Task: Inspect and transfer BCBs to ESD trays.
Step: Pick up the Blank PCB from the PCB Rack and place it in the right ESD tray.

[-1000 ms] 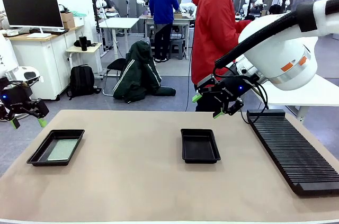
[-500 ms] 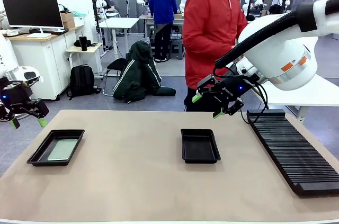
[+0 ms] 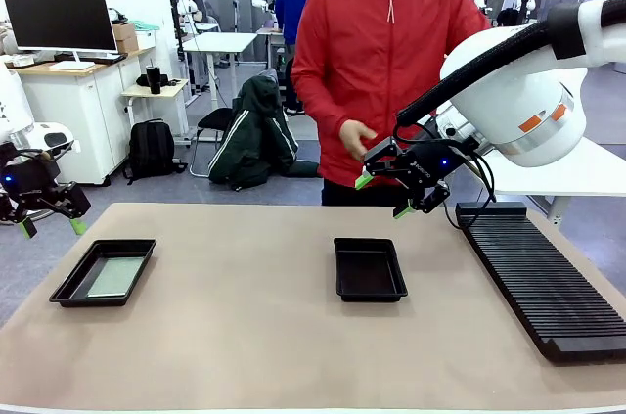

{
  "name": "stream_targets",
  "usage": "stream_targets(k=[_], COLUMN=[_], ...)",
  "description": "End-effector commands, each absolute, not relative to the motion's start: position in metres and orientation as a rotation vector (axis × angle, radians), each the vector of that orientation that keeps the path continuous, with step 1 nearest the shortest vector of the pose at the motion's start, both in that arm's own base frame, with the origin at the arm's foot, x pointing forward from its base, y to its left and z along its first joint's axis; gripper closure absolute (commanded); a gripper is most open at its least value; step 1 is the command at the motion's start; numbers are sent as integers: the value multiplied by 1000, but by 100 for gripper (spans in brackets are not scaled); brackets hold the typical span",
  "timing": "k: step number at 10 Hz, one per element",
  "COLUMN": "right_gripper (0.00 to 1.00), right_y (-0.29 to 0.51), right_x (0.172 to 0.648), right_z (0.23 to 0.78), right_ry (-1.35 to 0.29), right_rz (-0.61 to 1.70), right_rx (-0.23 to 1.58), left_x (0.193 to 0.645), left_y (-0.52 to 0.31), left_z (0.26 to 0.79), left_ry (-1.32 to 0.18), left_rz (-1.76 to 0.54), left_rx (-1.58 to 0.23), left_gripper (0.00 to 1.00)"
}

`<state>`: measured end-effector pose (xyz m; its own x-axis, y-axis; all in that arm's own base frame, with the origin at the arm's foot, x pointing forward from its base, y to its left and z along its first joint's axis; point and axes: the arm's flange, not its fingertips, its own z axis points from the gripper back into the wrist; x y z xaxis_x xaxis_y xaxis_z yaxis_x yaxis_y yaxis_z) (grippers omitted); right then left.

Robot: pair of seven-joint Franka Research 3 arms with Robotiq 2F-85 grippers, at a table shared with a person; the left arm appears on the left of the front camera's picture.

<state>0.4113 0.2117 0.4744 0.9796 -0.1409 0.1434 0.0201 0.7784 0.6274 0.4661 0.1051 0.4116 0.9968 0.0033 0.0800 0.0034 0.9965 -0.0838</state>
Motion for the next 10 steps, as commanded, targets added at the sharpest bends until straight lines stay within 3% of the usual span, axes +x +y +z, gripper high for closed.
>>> stream_targets(k=[1, 10], right_gripper=[0, 0], right_y=[214, 214], right_x=[411, 411], right_z=[474, 474], right_ry=[-192, -192], right_rz=[-106, -106], right_rx=[672, 672], left_x=[466, 466], left_y=[106, 106], left_z=[409, 409], left_ry=[-91, -91], left_rz=[-1, -1], left_rx=[-85, -85], left_gripper=[0, 0])
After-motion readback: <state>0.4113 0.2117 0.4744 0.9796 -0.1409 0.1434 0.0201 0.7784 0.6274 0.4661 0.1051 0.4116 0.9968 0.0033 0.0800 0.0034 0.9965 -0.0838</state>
